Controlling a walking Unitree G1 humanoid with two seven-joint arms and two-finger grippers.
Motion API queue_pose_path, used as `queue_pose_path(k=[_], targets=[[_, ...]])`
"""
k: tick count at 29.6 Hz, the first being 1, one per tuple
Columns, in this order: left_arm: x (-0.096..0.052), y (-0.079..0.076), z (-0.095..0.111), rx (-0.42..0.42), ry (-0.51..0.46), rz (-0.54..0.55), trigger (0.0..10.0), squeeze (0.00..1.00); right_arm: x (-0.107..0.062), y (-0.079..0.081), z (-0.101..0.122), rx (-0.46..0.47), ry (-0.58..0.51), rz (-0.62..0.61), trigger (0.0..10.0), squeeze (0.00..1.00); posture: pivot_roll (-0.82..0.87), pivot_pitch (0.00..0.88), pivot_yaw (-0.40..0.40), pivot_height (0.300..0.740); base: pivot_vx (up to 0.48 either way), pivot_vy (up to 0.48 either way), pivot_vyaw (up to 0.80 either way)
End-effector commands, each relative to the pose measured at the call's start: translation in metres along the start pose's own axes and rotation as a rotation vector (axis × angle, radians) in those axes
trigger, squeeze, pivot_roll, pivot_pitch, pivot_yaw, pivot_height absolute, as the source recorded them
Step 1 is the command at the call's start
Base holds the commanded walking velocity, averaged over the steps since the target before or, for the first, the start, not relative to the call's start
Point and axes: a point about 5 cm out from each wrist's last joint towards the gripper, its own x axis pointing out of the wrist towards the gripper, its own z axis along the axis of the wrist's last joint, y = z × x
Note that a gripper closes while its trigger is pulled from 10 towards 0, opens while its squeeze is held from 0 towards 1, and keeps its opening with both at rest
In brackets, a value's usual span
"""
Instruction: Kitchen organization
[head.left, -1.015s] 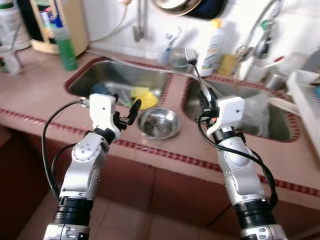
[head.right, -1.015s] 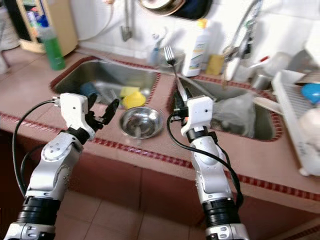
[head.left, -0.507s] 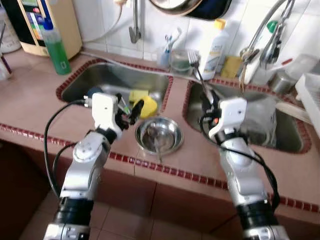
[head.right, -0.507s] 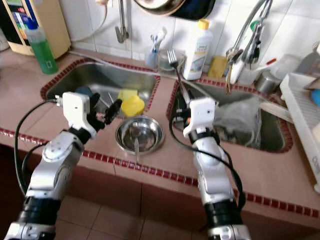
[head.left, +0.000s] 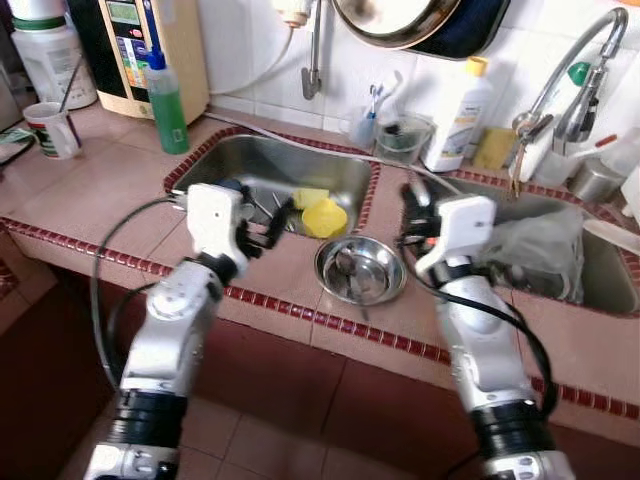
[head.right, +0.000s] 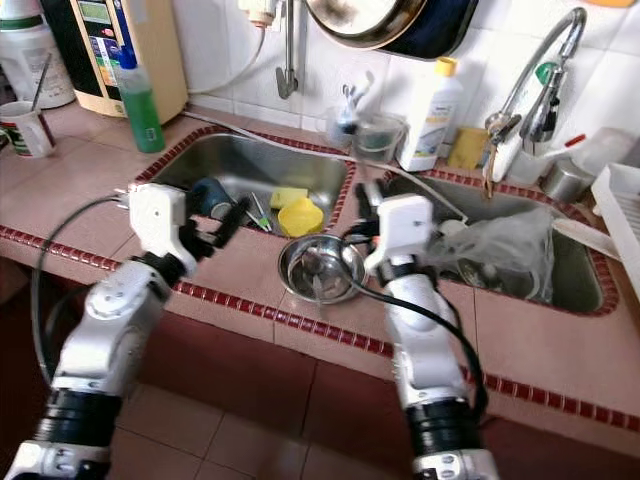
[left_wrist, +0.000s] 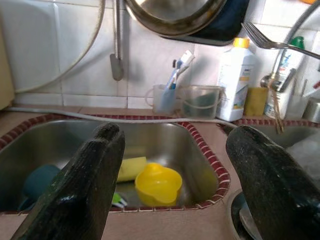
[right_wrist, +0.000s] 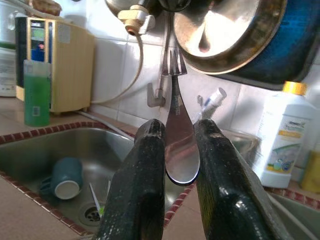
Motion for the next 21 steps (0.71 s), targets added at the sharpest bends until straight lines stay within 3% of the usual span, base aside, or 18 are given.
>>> queue_pose_path(k=[1, 17, 21], targets=[[0.0049, -0.0087, 0.0002, -0.001, 0.004, -0.037, 10.0, 0.00, -0.0014, -0.0107, 0.0030, -0.015, -0.012, -0.036, 10.0, 0.00, 0.14, 0.002, -0.031, 0.740, 0.000, 0.386, 0.00], [0.0039, -0.0107, -0.0008, -0.003, 0.010, -0.052, 10.0, 0.00, -0.0020, -0.0078, 0.0026, -0.011, -0.012, -0.027, 10.0, 0.00, 0.14, 0.002, -0.030, 0.740, 0.000, 0.324, 0.00], [0.0036, -0.0121, -0.0030, 0.023, 0.026, -0.057, 10.0, 0.00, -0.0016, -0.0070, 0.0013, -0.004, 0.000, -0.028, 10.0, 0.00, 0.14, 0.009, -0.033, 0.740, 0.000, 0.000, 0.00]])
